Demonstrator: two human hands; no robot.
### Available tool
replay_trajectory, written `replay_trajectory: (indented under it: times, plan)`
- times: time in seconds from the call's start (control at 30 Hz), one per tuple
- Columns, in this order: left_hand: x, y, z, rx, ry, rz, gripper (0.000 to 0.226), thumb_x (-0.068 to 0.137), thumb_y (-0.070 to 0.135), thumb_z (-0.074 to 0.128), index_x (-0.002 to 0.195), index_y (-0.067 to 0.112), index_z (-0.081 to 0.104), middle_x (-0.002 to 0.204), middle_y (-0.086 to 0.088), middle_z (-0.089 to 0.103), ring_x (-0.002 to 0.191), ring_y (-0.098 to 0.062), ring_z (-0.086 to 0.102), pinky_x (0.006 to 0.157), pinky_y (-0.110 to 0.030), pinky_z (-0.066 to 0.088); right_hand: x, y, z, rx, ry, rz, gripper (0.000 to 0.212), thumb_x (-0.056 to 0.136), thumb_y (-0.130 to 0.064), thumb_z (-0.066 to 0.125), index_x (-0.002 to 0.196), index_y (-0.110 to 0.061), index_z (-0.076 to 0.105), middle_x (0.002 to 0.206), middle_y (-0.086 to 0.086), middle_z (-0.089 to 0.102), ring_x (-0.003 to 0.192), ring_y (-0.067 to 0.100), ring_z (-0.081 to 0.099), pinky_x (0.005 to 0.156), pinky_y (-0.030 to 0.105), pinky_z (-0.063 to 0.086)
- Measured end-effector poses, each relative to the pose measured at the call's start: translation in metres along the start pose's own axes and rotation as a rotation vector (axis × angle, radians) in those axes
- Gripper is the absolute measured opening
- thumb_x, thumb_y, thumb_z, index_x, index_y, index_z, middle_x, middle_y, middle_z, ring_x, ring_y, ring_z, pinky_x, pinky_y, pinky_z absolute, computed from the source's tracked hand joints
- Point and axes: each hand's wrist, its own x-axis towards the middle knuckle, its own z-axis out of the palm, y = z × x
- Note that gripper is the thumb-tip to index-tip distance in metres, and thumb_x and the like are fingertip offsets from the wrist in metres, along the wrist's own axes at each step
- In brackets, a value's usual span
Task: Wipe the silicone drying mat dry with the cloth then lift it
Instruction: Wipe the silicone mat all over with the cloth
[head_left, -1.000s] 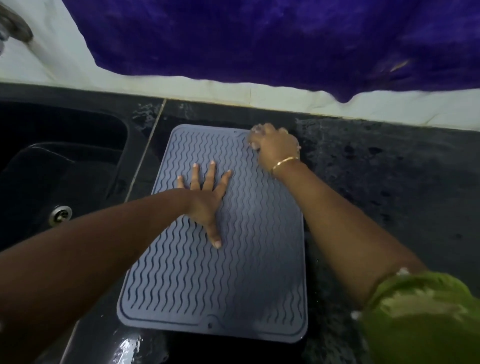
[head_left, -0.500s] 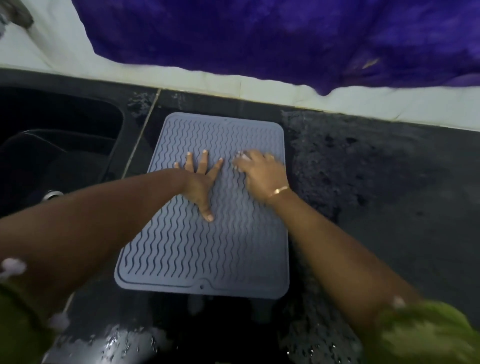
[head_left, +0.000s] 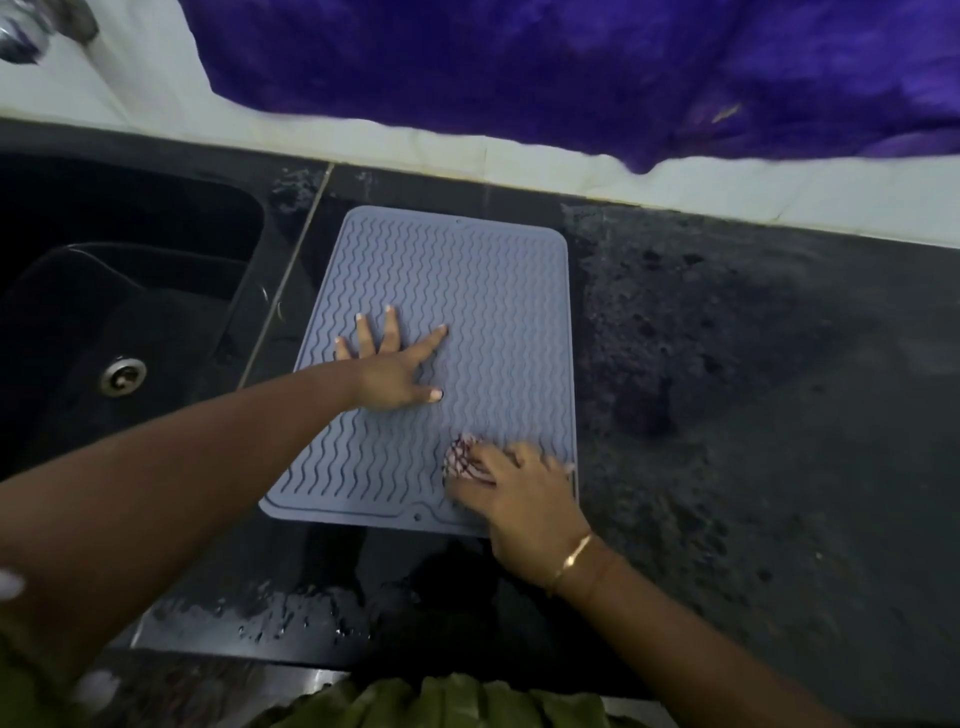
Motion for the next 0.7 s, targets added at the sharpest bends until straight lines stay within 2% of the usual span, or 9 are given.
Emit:
replay_trajectory:
  times: [0.07,0.17,0.27,0.33,0.4,0.53,0.6,0.7]
  plan:
    - [0.001,-0.003,0.005,-0.011,0.032,0.014,0.086,0.084,0.061,0.051,0.136,0.057,-0.018,0.141,-0.002,-0.049,0.126,-0.036,-0.045,0.106,-0.058,-0.019,0.0,0.002,0.0,0.059,-0.031,-0.016,0.044,0.065,-0.024,0.073,0.106,-0.034,0.065,0.119,0.005,0.062,0.09,0.035,0.06,0.064,0.044,0.052]
    - [0.004,-0.008,0.006,-0.04,0.046,0.038,0.089,0.081,0.063,0.055,0.133,0.062,-0.016,0.142,0.0,-0.047,0.127,-0.035,-0.045,0.105,-0.056,-0.02,0.035,0.032,-0.002,0.054,-0.017,0.029,0.04,0.086,-0.017,0.051,0.123,-0.034,0.054,0.129,0.002,0.051,0.107,0.035,0.049,0.086,0.047,0.046]
    - [0.008,-0.01,0.006,-0.057,0.048,0.024,0.091,0.078,0.063,0.058,0.132,0.064,-0.015,0.144,0.001,-0.046,0.128,-0.034,-0.044,0.105,-0.056,-0.02,0.088,0.066,-0.009,0.036,-0.016,0.174,0.042,0.088,-0.014,0.047,0.128,-0.03,0.049,0.133,0.003,0.046,0.113,0.035,0.046,0.094,0.047,0.044]
    - [0.009,-0.011,0.007,-0.063,0.057,0.019,0.091,0.077,0.064,0.058,0.132,0.064,-0.014,0.144,0.002,-0.045,0.128,-0.033,-0.044,0.105,-0.056,-0.021,0.112,0.073,-0.012,0.02,0.019,0.26,0.039,0.087,-0.011,0.048,0.122,-0.028,0.052,0.127,0.002,0.048,0.111,0.036,0.048,0.094,0.048,0.044]
    - [0.009,-0.012,0.008,-0.073,0.068,0.021,0.09,0.077,0.064,0.058,0.132,0.065,-0.013,0.144,0.003,-0.045,0.128,-0.032,-0.044,0.104,-0.055,-0.022,0.118,0.064,-0.012,-0.017,0.005,0.268,0.037,0.086,-0.011,0.049,0.12,-0.027,0.053,0.127,0.004,0.048,0.111,0.038,0.046,0.093,0.052,0.041]
    - [0.009,-0.012,0.009,-0.106,0.077,0.042,0.089,0.079,0.06,0.06,0.133,0.065,-0.01,0.144,0.003,-0.044,0.127,-0.032,-0.045,0.104,-0.054,-0.023,0.068,0.031,0.001,-0.032,-0.024,0.113,0.051,0.081,-0.011,0.054,0.128,-0.032,0.049,0.148,0.006,0.033,0.118,0.041,0.04,0.094,0.055,0.036]
    - [0.009,-0.012,0.008,-0.111,0.067,0.038,0.088,0.079,0.059,0.06,0.133,0.064,-0.01,0.144,0.002,-0.045,0.127,-0.032,-0.045,0.104,-0.055,-0.023,0.028,0.013,0.005,0.012,0.02,0.019,0.053,0.076,-0.012,0.061,0.124,-0.033,0.054,0.145,0.007,0.042,0.11,0.04,0.048,0.085,0.053,0.041]
    - [0.008,-0.01,0.008,-0.107,0.06,0.023,0.088,0.081,0.058,0.059,0.134,0.063,-0.011,0.144,0.003,-0.046,0.127,-0.032,-0.045,0.105,-0.054,-0.023,-0.007,0.001,0.009,0.049,0.045,-0.05,0.051,0.064,-0.016,0.073,0.111,-0.034,0.064,0.122,0.004,0.062,0.091,0.035,0.059,0.067,0.046,0.048]
